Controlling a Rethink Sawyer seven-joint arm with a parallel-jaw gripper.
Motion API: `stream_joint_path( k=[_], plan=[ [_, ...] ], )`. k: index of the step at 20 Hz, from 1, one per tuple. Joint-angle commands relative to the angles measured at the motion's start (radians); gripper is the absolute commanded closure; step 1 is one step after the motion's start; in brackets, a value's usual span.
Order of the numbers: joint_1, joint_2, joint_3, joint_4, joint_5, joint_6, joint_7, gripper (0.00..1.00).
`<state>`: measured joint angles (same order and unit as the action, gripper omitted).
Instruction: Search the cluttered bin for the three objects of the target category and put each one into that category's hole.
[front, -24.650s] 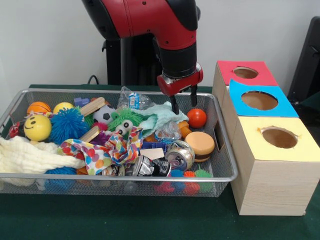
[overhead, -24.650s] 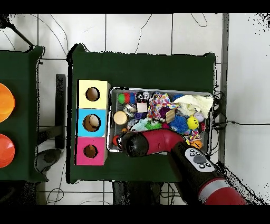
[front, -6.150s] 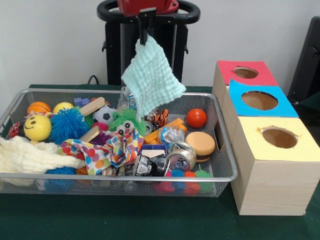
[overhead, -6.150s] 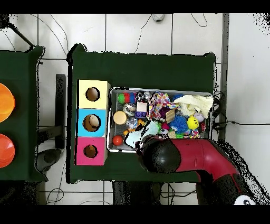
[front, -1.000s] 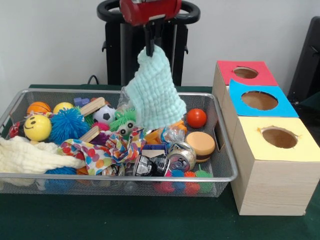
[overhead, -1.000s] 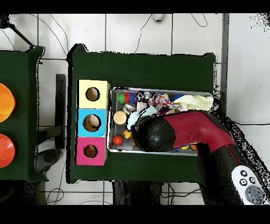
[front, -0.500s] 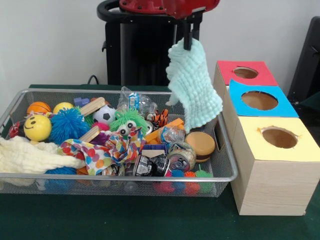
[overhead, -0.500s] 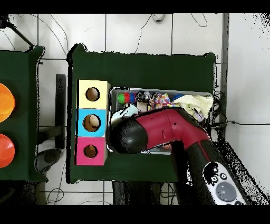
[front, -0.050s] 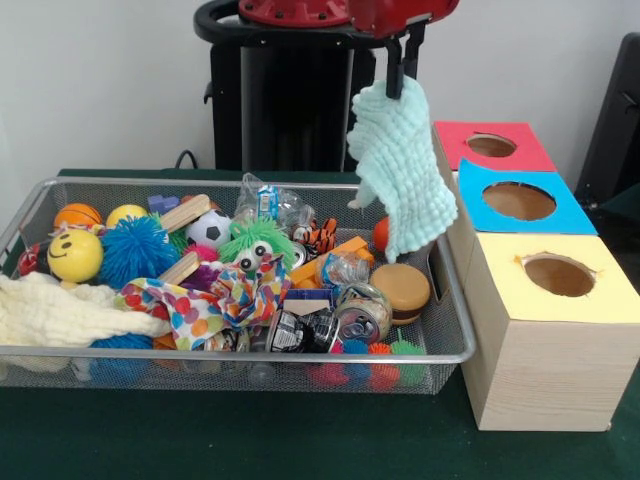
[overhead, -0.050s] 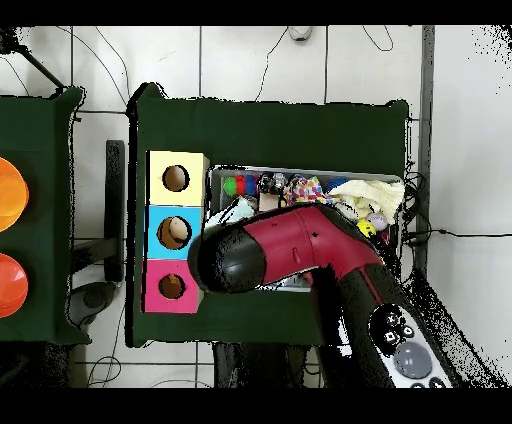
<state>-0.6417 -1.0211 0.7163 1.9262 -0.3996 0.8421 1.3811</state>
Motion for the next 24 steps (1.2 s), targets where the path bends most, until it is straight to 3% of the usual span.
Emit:
stream_joint_path(
  k=[1,24],
  plan=[
    [-0.036,0.03,-0.05,0.043,0.012,-0.07,0.079,1.0],
    [0.065,0.104,-0.137,-0.063,-0.007,-0.039,0.126,1.0]
  ],
)
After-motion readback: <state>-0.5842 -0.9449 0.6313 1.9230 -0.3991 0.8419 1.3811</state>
